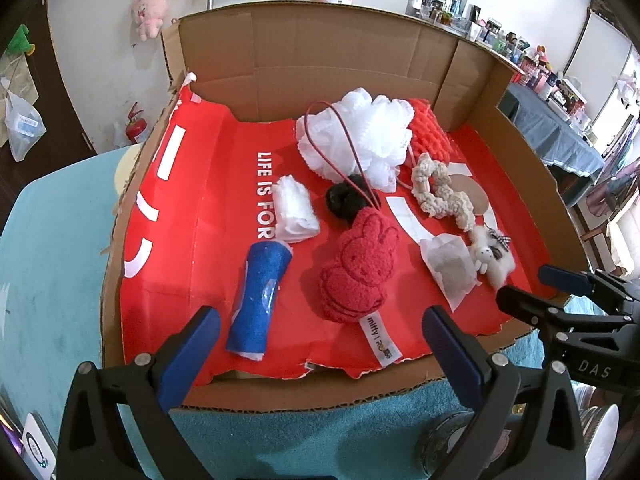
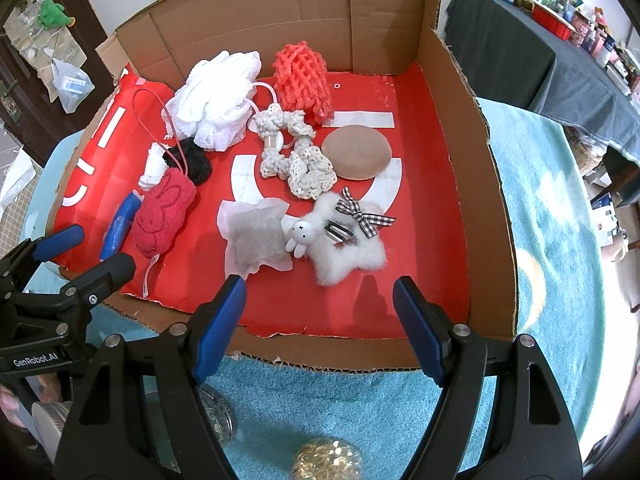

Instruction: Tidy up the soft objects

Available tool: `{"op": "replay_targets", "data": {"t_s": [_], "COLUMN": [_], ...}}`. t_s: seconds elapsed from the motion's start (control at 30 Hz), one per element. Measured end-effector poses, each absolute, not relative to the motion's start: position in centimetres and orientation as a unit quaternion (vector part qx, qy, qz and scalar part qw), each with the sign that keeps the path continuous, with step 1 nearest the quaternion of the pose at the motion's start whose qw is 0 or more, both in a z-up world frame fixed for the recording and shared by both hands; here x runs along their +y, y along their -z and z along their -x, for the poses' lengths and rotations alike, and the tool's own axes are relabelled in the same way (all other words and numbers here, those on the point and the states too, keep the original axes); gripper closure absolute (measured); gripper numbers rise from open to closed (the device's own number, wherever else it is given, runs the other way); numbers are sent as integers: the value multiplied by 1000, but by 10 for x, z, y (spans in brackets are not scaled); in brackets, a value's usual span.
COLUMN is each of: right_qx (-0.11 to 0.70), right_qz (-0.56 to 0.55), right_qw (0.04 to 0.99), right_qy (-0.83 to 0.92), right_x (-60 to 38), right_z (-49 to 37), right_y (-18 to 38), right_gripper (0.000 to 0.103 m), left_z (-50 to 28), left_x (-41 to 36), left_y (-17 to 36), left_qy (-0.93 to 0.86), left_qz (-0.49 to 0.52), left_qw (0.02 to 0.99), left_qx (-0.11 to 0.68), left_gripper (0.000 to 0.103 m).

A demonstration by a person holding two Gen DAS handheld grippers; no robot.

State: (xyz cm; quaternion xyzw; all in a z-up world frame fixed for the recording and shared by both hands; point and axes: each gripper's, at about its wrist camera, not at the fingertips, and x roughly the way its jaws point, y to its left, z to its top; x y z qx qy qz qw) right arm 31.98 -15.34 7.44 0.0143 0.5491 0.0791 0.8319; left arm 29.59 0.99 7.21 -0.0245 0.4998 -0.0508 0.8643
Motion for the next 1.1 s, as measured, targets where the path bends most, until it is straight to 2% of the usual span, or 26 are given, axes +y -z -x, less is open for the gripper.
{"op": "replay_targets", "data": {"t_s": [1.1], "right_qx": [548], "right_qz": [-15], "right_qw": [832], "right_qy": [-80], "right_x": [-152], "right_z": [-319], "right_y": [-74], "right_gripper": [28], "left_z": [-296], "left_x": [8], "left_y": [-70], "left_qy": [51], "left_qz": [28], "left_qw": [864], "left_qx": [500], "left_gripper": [0]}}
